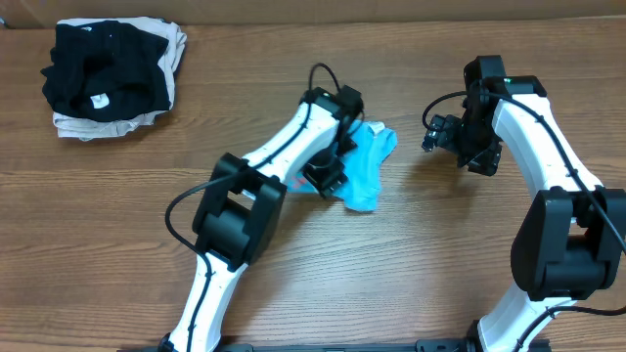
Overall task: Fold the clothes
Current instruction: 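Grasp the folded blue shirt with the left gripper and lift it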
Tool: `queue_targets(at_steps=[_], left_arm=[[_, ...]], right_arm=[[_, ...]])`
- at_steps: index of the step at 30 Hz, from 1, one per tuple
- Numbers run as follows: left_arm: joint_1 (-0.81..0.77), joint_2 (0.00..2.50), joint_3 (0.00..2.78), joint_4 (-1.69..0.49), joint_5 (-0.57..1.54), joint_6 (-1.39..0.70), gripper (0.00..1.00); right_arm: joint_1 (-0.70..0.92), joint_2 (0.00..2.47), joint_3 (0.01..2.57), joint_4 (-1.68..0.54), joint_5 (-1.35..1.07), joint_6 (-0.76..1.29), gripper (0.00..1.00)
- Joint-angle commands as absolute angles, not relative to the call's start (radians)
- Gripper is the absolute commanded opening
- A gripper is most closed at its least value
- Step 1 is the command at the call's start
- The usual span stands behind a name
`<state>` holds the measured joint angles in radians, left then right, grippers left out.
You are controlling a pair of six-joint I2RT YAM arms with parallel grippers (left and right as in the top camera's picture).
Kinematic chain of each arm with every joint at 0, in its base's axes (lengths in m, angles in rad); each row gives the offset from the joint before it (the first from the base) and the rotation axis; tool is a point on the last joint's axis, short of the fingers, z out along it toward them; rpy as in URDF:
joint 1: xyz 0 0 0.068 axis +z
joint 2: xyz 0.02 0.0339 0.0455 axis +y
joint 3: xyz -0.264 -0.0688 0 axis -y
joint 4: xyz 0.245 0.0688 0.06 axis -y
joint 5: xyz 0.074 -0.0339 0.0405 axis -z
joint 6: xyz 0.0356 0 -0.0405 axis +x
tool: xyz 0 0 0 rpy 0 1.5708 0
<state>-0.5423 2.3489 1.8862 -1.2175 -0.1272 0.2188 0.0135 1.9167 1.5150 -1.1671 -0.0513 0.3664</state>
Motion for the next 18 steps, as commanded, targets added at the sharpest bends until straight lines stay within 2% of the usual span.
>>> queue_targets(at_steps=[1,4,8,11,14,18], left_arm=[[-0.449,2.370,1.863,-1.155,-0.414,0.194,1.00],[-0.410,2.369,1.884,-1.113,-0.476,0.203,1.00],[-0.399,2.362,2.027,-1.182,-0.434,0.202,1.00],[-0.418,2.354,2.189,-1.261,-0.344,0.202,1.00],[-0.451,2.352,2.366,-1.345,-0.168,0.216,1.00],[-0.496,2.352,2.439,-1.360,0.046,0.277,1.00]], right_arm=[[0.011,1.881,1.539,-1.156,-0.046,0.370,0.97],[0.011,1.881,1.539,-1.154,-0.046,0.369,0.97],[0.011,1.881,1.539,-1.150,-0.046,0.367,0.98],[0.011,1.881,1.539,-1.143,-0.046,0.367,0.98],[0.010,1.881,1.539,-1.140,-0.046,0.366,0.98],[0.010,1.881,1.539,-1.127,-0.046,0.367,0.99]])
